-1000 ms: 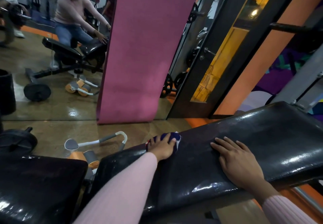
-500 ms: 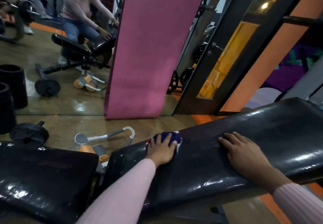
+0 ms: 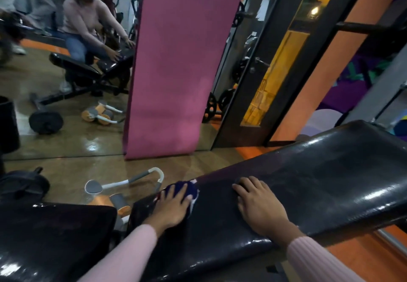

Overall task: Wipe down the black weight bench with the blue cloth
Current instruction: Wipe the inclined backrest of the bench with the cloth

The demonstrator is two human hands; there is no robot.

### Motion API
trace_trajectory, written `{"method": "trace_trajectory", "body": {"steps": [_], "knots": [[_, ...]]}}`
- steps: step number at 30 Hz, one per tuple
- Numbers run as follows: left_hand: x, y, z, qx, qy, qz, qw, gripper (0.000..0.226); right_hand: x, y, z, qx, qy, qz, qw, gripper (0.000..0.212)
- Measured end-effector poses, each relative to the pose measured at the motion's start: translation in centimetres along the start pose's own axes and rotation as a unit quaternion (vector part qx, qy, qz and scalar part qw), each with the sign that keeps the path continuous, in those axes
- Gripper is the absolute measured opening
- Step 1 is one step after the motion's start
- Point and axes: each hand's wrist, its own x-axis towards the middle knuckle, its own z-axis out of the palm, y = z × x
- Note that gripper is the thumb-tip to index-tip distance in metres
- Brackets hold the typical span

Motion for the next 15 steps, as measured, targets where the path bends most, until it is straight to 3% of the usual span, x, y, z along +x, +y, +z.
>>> {"method": "trace_trajectory", "body": {"steps": [2, 9, 15], "knots": [[1.1, 1.3, -0.8, -0.016, -0.004, -0.018, 1.000, 0.067, 0.1, 0.0, 0.2, -0.001, -0.021, -0.010, 1.000, 0.047], [-1.5, -3.6, -1.6, -0.076, -0.019, -0.145, 0.986, 0.063, 0.4, -0.2, -0.7, -0.014, -0.023, -0.042, 0.999, 0.048], [-4.0, 2.4, -0.4, -0.026, -0.011, -0.040, 0.999, 0.060, 0.3, -0.6, -0.9, 0.006, -0.056, -0.057, 0.997, 0.053]]}}
